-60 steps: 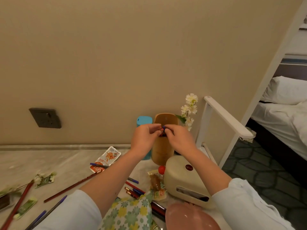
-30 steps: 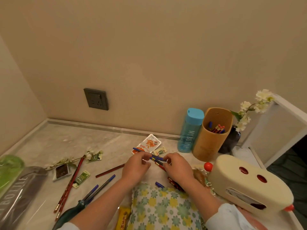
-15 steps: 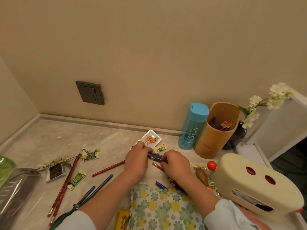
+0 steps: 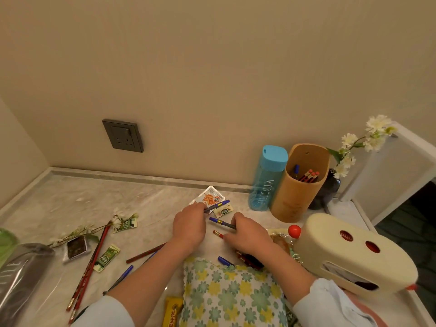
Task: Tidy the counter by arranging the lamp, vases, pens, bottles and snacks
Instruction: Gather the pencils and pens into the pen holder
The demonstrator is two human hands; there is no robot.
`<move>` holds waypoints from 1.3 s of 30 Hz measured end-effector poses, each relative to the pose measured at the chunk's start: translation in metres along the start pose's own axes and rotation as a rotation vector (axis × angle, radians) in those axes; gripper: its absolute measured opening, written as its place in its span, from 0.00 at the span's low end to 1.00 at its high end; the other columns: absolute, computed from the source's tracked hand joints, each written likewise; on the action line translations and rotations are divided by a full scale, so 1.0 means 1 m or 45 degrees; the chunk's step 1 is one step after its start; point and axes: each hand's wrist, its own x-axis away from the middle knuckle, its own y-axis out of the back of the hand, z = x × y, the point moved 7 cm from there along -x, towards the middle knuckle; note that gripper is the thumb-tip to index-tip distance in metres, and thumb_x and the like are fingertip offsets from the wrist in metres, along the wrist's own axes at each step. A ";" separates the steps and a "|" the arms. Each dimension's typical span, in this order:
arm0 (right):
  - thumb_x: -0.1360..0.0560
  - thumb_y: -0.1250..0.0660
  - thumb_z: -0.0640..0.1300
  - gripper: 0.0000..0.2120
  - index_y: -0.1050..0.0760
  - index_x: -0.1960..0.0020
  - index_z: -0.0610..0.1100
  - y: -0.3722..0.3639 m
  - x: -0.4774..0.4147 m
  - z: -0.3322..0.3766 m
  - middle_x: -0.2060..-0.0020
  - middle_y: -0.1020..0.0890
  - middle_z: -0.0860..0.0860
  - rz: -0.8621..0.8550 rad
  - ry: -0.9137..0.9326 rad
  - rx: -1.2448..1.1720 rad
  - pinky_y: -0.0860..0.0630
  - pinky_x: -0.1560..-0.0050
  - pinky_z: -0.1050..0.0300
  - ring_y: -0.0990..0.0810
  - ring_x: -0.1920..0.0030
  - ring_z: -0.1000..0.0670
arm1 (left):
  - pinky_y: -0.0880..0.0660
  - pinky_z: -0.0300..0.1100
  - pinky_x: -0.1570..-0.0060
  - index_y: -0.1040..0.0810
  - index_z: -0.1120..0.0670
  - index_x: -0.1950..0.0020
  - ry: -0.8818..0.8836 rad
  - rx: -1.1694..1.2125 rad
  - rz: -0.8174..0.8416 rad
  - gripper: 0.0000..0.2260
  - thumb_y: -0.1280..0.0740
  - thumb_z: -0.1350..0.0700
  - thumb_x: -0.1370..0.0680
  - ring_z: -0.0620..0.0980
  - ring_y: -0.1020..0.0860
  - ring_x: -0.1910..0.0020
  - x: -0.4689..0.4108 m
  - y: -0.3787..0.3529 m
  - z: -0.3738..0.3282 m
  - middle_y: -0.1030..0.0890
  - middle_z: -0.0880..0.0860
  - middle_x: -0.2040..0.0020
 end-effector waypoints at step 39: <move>0.20 0.38 0.42 0.08 0.20 0.47 0.45 0.161 0.085 -0.011 0.58 0.18 0.51 -0.709 0.205 -1.295 0.26 0.64 0.68 0.20 0.57 0.54 | 0.21 0.52 0.47 0.19 0.47 0.52 -0.245 1.132 0.136 0.05 0.34 0.56 0.22 0.46 0.17 0.55 0.029 0.080 -0.155 0.15 0.49 0.55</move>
